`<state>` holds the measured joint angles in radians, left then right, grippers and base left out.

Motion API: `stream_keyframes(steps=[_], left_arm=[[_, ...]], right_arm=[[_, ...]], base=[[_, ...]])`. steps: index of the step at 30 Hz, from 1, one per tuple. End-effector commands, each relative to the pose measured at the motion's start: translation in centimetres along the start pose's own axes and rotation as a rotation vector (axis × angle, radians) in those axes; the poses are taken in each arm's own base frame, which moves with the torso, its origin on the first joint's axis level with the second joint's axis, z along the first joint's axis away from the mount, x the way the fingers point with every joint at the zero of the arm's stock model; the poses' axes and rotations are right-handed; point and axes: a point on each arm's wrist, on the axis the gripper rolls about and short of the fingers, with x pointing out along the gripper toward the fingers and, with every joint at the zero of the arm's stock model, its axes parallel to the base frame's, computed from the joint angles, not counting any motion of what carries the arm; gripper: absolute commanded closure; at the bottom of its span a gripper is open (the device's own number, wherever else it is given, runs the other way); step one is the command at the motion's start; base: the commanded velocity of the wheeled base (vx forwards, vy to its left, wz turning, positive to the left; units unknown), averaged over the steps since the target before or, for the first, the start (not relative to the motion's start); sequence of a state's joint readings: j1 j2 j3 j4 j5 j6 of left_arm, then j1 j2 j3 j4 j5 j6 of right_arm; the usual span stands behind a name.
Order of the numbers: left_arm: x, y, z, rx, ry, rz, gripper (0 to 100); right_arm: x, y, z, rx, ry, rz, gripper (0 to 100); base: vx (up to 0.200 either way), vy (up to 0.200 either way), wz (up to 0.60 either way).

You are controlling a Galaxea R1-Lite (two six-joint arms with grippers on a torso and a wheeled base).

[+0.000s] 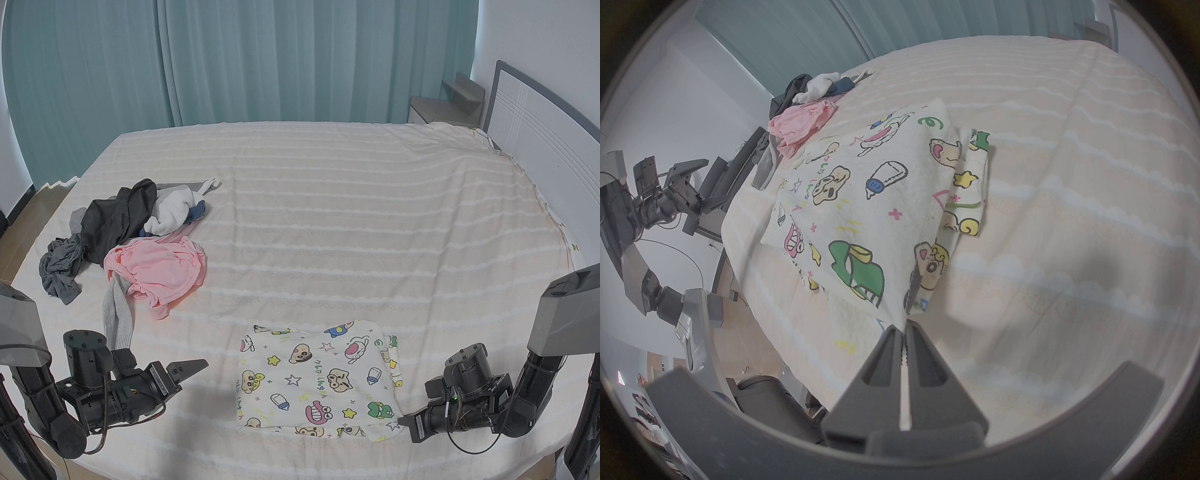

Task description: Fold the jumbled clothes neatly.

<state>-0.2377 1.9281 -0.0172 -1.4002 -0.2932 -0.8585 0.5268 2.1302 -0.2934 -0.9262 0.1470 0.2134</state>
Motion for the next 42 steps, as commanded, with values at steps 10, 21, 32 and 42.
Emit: stream_keyframes(steps=[10,21,32,42], left_arm=[[-0.2,0.2,-0.3,-0.005,0.01,0.011,0],[-0.2,0.2,-0.3,-0.005,0.011,0.012,0],[0.0,0.4,-0.3,-0.008,0.014,0.019,0],[0.0,0.4,-0.3,-0.01,0.015,0.02,0]], right_arm=[[-0.1,-0.6,0.4,0.001,-0.023,-0.017,0],[-2.5,-2.9,5.7,0.038,-0.251,-0.026,0],[-2.2,-4.3,9.9,0.072,-0.362,-0.004,0],[2.1,-3.6,13.8,0.202,-0.304,0.044,0]], base=[[0.0,0.0,0.0],[0.0,0.0,0.0],[0.0,0.0,0.0],[0.0,0.0,0.0]])
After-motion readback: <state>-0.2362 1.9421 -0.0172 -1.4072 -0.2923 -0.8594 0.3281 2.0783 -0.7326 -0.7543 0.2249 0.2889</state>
